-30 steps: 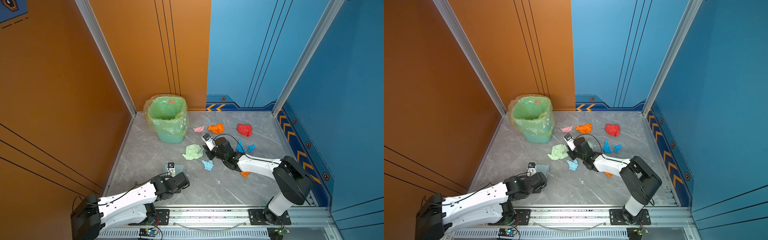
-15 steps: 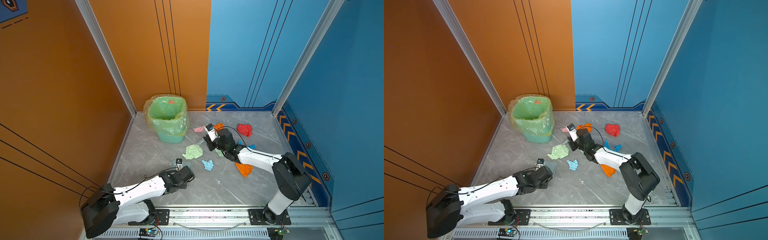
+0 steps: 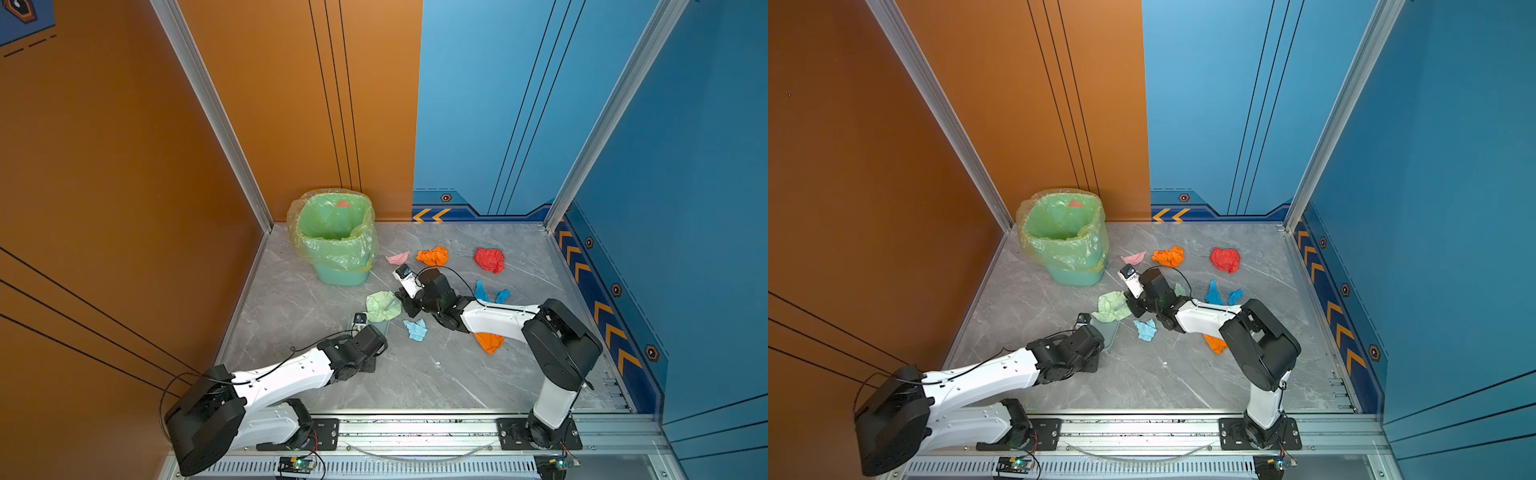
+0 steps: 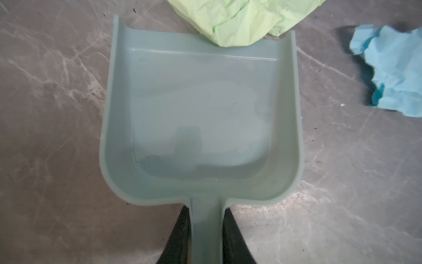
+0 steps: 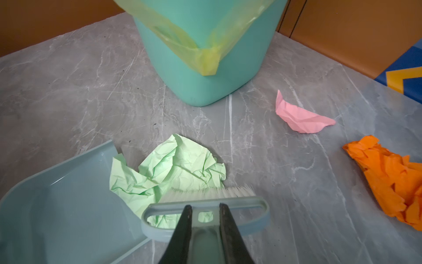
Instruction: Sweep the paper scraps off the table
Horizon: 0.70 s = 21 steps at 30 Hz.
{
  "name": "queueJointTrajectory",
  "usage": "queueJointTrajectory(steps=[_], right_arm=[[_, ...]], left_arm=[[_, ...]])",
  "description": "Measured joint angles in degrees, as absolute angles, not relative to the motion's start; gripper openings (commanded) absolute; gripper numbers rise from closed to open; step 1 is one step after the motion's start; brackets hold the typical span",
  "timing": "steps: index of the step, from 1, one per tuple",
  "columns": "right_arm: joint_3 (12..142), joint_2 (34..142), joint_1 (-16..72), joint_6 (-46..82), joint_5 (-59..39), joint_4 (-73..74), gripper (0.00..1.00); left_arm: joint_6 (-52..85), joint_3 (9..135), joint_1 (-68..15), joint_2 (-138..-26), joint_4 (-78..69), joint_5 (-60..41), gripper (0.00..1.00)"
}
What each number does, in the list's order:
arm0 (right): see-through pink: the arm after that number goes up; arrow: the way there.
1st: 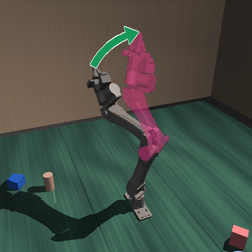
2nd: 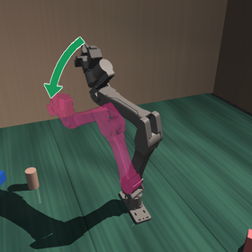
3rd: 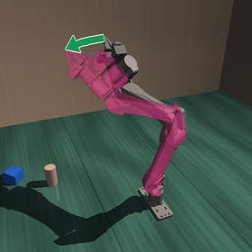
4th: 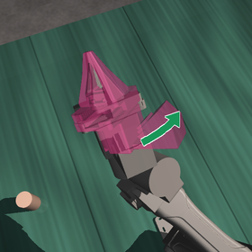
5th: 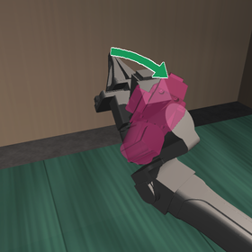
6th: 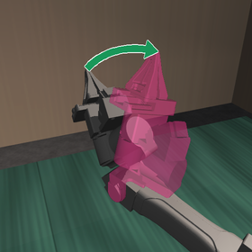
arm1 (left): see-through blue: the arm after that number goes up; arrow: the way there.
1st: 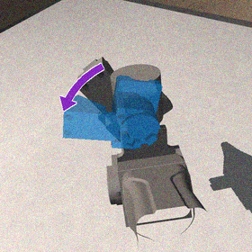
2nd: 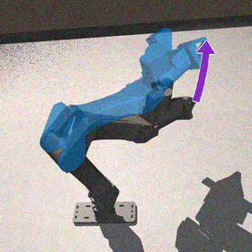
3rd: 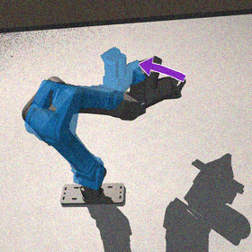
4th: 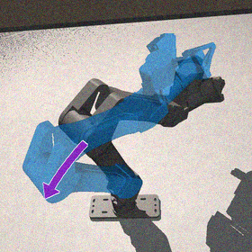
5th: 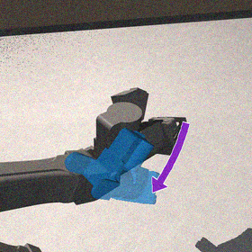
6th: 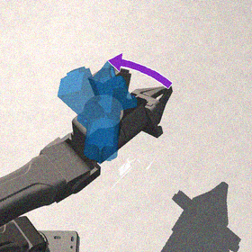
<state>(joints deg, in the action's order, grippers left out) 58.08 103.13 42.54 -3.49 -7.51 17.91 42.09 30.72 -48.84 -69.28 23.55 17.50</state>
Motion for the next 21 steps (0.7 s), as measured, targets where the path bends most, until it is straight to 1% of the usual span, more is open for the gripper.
queueJointTrajectory(steps=[9, 13, 17, 21], right_arm=[[58.1, 103.1, 42.4, -7.8, -13.2, 15.8, 0.0], [58.1, 103.1, 42.3, -8.2, -13.8, 15.7, 0.0], [58.1, 103.1, 41.5, -7.9, -14.5, 15.8, 0.0], [58.2, 103.1, 40.7, -7.5, -15.4, 15.8, 0.0]], left_arm=[[41.1, 31.4, -48.2, -71.7, 21.8, 15.9, 0.0], [40.7, 31.6, -48.1, -71.8, 21.9, 14.9, 0.0], [40.3, 31.6, -48.2, -70.4, 22.9, 13.8, 0.0], [40.3, 31.0, -48.4, -66.6, 24.1, 12.8, 0.0]])
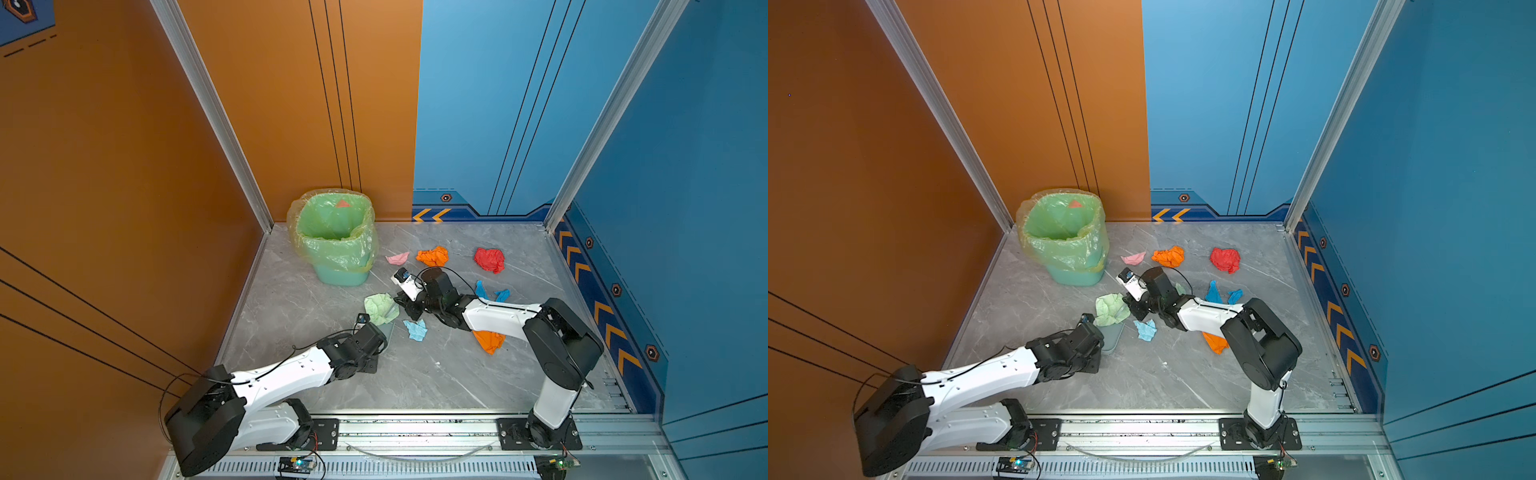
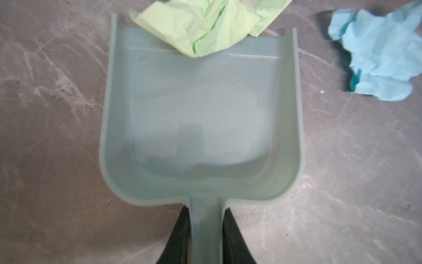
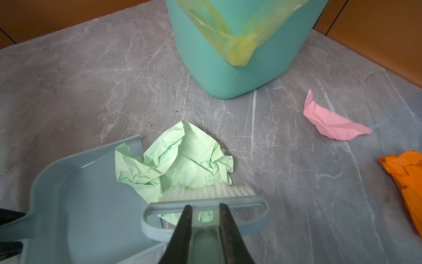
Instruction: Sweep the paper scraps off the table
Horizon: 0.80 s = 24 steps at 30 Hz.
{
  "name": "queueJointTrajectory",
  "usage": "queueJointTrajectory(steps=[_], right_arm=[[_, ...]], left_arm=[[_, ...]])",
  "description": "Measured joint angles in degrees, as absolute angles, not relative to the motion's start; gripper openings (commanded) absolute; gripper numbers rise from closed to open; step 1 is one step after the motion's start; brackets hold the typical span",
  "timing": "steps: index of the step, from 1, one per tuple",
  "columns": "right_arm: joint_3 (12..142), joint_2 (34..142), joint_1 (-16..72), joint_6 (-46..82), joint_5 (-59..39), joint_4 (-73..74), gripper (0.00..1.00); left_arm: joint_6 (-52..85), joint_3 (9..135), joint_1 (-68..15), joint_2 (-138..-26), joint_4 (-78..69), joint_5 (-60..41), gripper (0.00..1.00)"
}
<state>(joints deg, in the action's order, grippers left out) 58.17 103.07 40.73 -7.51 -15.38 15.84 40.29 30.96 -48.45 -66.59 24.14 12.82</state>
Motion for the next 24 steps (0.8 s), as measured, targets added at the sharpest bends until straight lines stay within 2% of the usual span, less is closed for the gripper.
queueJointTrajectory(steps=[8, 24], right_arm=[[60.0, 103.1, 40.3, -7.4, -16.4, 15.9, 0.0], [63.6, 104.7, 38.8, -7.3, -13.2, 16.1, 0.0]], left_arm=[[40.1, 30.3, -48.4, -63.7, 25.8, 12.1, 0.0], [38.3, 31.2, -48.4, -68.4, 26.4, 9.8, 0.0]])
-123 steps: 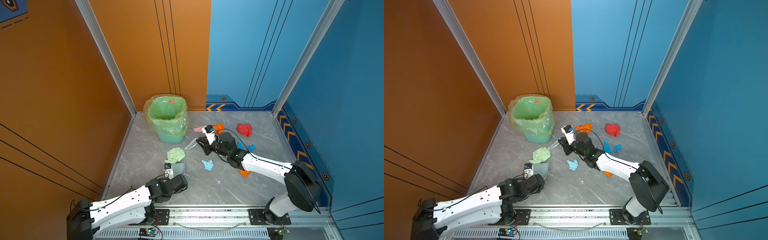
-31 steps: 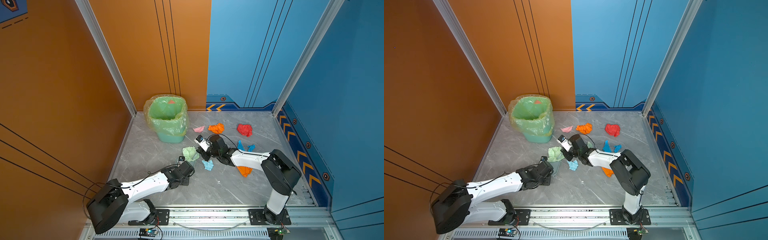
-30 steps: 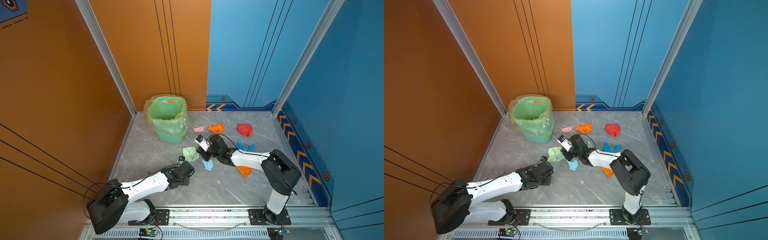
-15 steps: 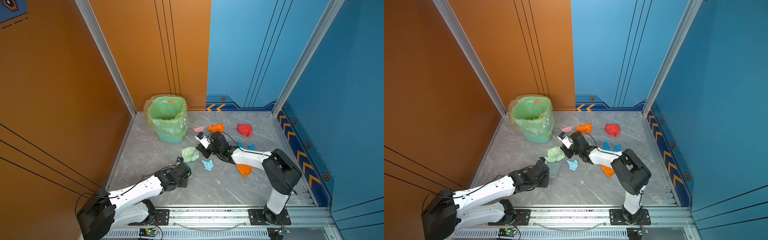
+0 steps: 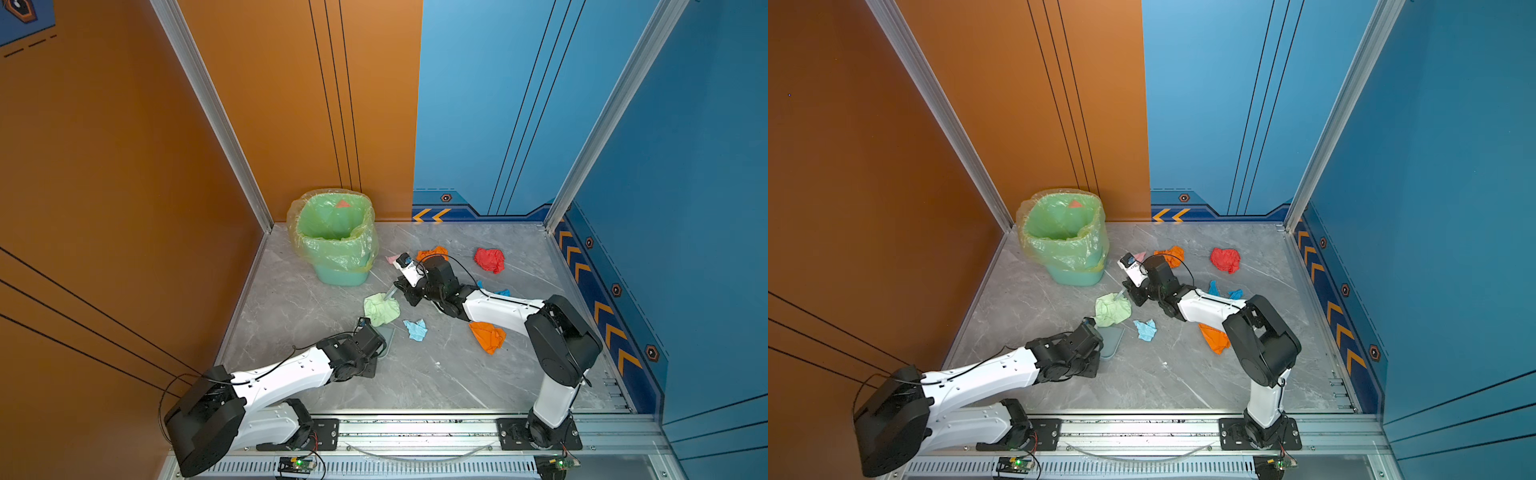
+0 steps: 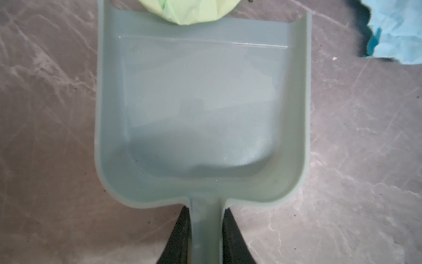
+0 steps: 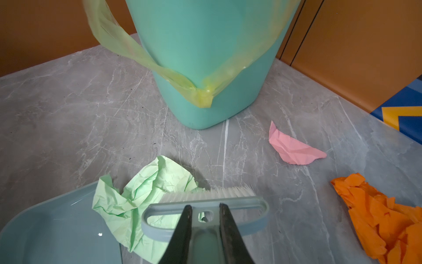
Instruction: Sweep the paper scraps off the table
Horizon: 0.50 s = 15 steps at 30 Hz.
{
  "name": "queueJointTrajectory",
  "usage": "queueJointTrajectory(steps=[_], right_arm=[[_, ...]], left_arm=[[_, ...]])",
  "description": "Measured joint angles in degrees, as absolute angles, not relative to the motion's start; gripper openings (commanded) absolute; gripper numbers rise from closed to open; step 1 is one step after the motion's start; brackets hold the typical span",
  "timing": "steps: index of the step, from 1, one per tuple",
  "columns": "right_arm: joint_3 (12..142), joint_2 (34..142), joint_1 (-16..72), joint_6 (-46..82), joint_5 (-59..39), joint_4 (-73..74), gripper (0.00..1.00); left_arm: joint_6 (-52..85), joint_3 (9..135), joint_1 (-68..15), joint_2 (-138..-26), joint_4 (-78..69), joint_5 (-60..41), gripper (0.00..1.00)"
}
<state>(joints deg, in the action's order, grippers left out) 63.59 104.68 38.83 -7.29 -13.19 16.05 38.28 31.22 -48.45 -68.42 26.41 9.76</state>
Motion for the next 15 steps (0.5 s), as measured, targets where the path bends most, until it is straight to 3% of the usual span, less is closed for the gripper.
queueJointTrajectory(steps=[15], right_arm=[[64.8, 108.5, 41.1, -7.7, -10.0, 16.0, 0.0]], left_arm=[[37.9, 31.2, -48.8, -68.0, 26.8, 8.2, 0.0]])
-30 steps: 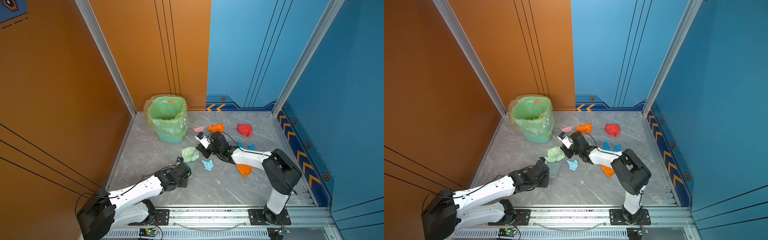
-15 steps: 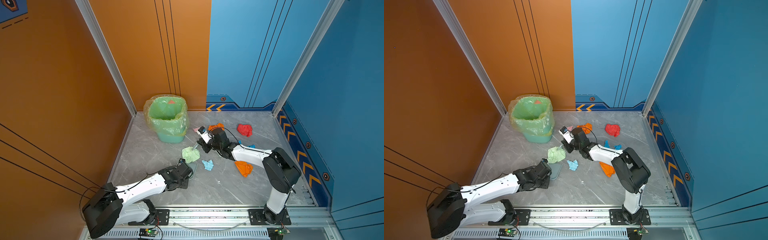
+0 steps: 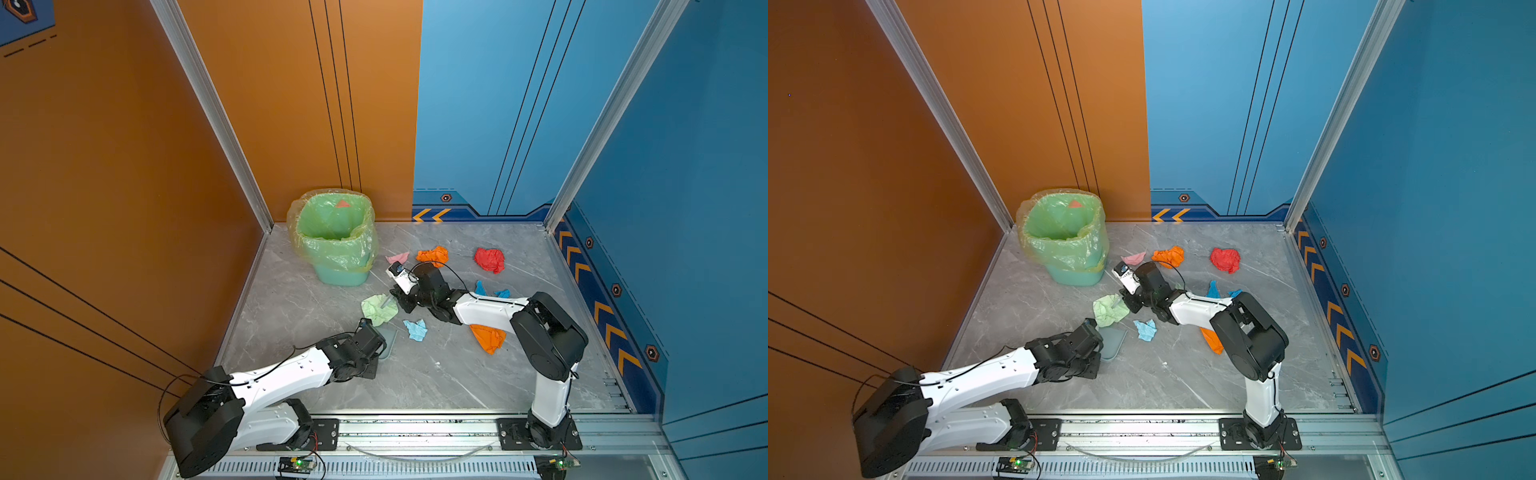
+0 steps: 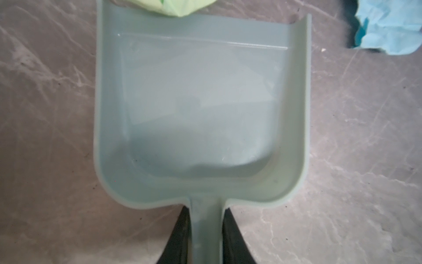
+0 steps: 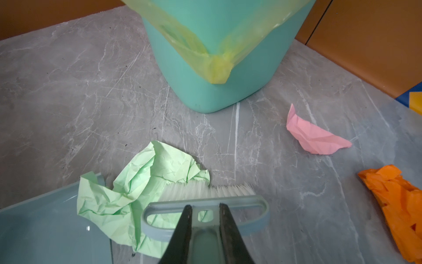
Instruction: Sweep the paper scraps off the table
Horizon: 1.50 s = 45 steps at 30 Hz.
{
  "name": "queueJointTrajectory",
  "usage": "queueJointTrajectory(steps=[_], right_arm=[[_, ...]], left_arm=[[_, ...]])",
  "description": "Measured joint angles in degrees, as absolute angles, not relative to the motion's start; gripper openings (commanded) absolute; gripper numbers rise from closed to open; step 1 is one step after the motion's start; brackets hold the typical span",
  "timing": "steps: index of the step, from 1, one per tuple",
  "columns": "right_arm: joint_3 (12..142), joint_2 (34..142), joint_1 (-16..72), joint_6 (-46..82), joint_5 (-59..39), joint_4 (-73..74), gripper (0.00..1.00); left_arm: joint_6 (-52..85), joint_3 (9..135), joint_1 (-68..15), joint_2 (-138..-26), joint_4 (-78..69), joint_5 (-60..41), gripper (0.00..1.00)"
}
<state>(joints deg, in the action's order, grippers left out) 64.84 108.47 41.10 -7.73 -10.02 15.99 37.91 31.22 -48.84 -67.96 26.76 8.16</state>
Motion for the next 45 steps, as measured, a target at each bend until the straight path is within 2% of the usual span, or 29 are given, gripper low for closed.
queueJointTrajectory(steps=[28, 45], right_arm=[[64.4, 109.7, 40.9, -11.6, -8.6, 15.4, 0.0], [61.5, 106.2, 41.2, -18.2, -10.6, 12.5, 0.0]], left_arm=[[40.2, 30.3, -50.5, -66.0, 28.3, 7.4, 0.0], [40.5, 28.6, -47.2, -63.6, 28.4, 7.4, 0.0]])
